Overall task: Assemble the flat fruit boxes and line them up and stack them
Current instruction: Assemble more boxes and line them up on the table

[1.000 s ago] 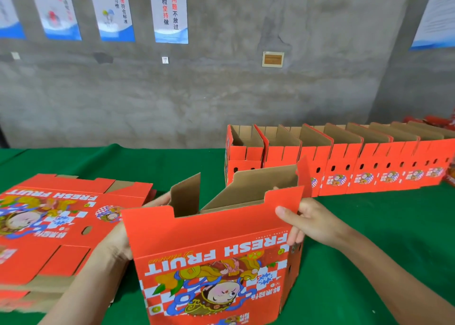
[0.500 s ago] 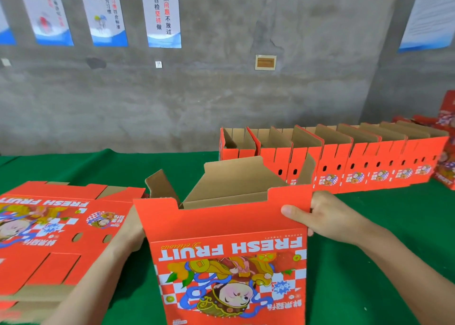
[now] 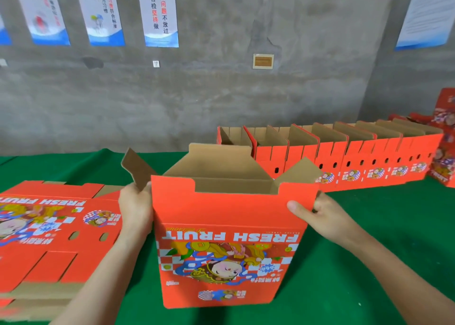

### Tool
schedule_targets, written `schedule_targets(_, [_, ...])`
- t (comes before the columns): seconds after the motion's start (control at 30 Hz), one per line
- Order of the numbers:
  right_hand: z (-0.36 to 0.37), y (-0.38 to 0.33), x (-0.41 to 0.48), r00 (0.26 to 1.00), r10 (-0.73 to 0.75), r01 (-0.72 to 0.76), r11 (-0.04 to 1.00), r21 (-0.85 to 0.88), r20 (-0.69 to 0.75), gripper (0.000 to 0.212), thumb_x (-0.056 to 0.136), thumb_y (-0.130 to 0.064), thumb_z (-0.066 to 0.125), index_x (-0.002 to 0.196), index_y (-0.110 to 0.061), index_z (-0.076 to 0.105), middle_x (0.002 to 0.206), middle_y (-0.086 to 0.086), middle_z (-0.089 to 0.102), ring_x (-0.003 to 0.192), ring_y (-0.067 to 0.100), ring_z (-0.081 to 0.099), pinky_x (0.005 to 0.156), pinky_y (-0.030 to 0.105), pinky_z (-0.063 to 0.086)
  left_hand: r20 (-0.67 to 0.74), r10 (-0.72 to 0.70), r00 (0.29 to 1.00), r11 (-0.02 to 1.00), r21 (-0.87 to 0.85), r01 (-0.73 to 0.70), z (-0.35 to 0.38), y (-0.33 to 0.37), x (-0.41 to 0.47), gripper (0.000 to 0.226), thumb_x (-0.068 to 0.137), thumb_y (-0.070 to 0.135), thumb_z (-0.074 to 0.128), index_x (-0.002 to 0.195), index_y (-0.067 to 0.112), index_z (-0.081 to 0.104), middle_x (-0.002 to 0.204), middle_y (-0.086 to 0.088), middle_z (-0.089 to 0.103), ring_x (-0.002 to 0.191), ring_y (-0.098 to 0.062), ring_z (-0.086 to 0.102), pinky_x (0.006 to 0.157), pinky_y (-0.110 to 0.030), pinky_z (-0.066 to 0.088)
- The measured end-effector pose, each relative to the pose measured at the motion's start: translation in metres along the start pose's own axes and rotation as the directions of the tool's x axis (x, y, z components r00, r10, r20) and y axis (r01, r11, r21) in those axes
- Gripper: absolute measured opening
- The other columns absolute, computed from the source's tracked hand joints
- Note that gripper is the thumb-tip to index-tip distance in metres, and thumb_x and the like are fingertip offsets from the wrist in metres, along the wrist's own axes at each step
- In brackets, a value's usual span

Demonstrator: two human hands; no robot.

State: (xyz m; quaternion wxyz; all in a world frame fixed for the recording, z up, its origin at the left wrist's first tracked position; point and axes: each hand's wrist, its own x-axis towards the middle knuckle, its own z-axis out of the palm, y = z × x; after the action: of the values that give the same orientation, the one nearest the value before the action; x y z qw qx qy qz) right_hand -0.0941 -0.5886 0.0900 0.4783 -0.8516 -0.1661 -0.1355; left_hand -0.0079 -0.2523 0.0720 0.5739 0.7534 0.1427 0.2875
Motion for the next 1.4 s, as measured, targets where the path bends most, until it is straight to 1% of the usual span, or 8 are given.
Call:
schedule_targets(0.17, [0.017, 0.016, -0.001, 0.996, 0.076, -0.077, 0.997, -0.008, -0.041, 0.024, 0.074, -0.064, 0.049, 0.086, -0.053, 0.067, 0.095, -0.029, 0.061, 0.087, -0.009, 0.06, 0.069, 0.004, 0.043, -0.05, -0.093, 0.994, 0.995, -0.048, 0.09, -0.003, -0.008, -0.008, 0.036, 0.088, 0.006, 0.055, 0.054, 0.01, 0.042, 0.057, -0.005, 0.042, 0.056, -0.021, 0.03, 0.061, -0.035, 0.028])
schedule_targets(0.3, [0.022, 0.018, 0.008, 0.963, 0.214, -0.185, 0.966, 0.179, -0.162, 0.085, 0.061, -0.09, 0.046, 0.088, -0.012, 0.068, 0.077, -0.001, 0.068, 0.072, 0.011, 0.062, 0.072, 0.029, 0.048, -0.045, -0.175, 0.984, 0.96, -0.231, 0.16, -0.004, -0.001, -0.007, 0.023, 0.085, 0.005, 0.055, 0.063, 0.011, 0.054, 0.068, -0.009, 0.056, 0.064, -0.02, 0.042, 0.061, -0.033, 0.032])
schedule_targets(0.47, [0.031, 0.022, 0.011, 0.92, 0.321, -0.309, 0.947, 0.088, -0.225, 0.043, 0.084, -0.043, 0.065, 0.054, -0.012, 0.061, 0.055, 0.005, 0.056, 0.059, 0.022, 0.05, 0.058, 0.029, 0.037, -0.05, -0.193, 0.98, 0.973, -0.135, 0.185, -0.001, -0.014, -0.023, 0.019, 0.092, 0.008, 0.053, 0.073, 0.004, 0.054, 0.074, -0.008, 0.057, 0.071, -0.022, 0.049, 0.064, -0.034, 0.035])
schedule_targets(0.63, [0.037, 0.029, 0.018, 0.918, 0.261, -0.32, 0.933, -0.166, -0.298, 0.02, 0.08, -0.027, 0.075, 0.084, -0.01, 0.066, 0.1, -0.003, 0.053, 0.101, 0.014, 0.05, 0.077, 0.018, 0.03, -0.009, -0.14, 0.99, 0.986, -0.087, 0.139, -0.004, -0.019, -0.022, 0.029, 0.093, 0.011, 0.052, 0.064, 0.013, 0.053, 0.065, -0.006, 0.056, 0.066, -0.024, 0.05, 0.063, -0.035, 0.035])
schedule_targets(0.77, [0.041, 0.028, 0.016, 0.936, 0.23, -0.311, 0.896, -0.318, -0.267, 0.069, 0.08, -0.027, 0.075, 0.139, -0.011, 0.044, 0.126, 0.001, 0.041, 0.115, 0.017, 0.047, 0.088, 0.016, 0.027, 0.012, -0.08, 0.997, 0.997, 0.015, 0.08, -0.005, -0.017, -0.023, 0.025, 0.094, 0.013, 0.052, 0.069, 0.011, 0.053, 0.077, -0.012, 0.06, 0.068, -0.026, 0.051, 0.063, -0.033, 0.034])
schedule_targets(0.93, [0.034, 0.021, 0.023, 0.987, 0.141, -0.163, 0.856, -0.49, -0.083, 0.04, 0.088, -0.03, 0.066, 0.126, -0.019, 0.061, 0.138, -0.004, 0.05, 0.13, 0.015, 0.043, 0.108, 0.031, 0.027, 0.128, 0.111, 0.986, 0.946, 0.29, -0.144, -0.007, -0.009, -0.025, 0.008, 0.087, 0.001, 0.054, 0.085, 0.005, 0.06, 0.089, -0.024, 0.066, 0.086, -0.042, 0.06, 0.064, -0.038, 0.036])
schedule_targets(1.1, [0.031, 0.019, 0.029, 0.961, 0.275, -0.224, 0.682, -0.696, -0.039, 0.042, 0.09, -0.054, 0.051, 0.129, -0.04, 0.054, 0.157, -0.011, 0.019, 0.141, 0.029, 0.021, 0.115, 0.044, 0.016, 0.384, 0.132, 0.914, 0.837, 0.451, -0.31, -0.004, -0.004, -0.026, 0.08, 0.076, 0.017, 0.076, 0.145, 0.011, 0.037, 0.144, -0.014, 0.045, 0.133, -0.031, 0.041, 0.106, -0.041, 0.035])
schedule_targets(1.4, [0.039, 0.009, 0.028, 0.99, -0.126, -0.006, 0.452, -0.892, -0.071, 0.059, 0.072, -0.031, 0.075, 0.127, -0.02, 0.058, 0.16, 0.016, 0.0, 0.142, 0.04, -0.02, 0.106, 0.06, -0.017, 0.466, 0.34, 0.817, 0.77, 0.361, -0.526, -0.005, -0.004, -0.028, 0.081, 0.072, -0.001, 0.074, 0.143, 0.008, 0.038, 0.143, -0.012, 0.044, 0.133, -0.03, 0.038, 0.11, -0.036, 0.029])
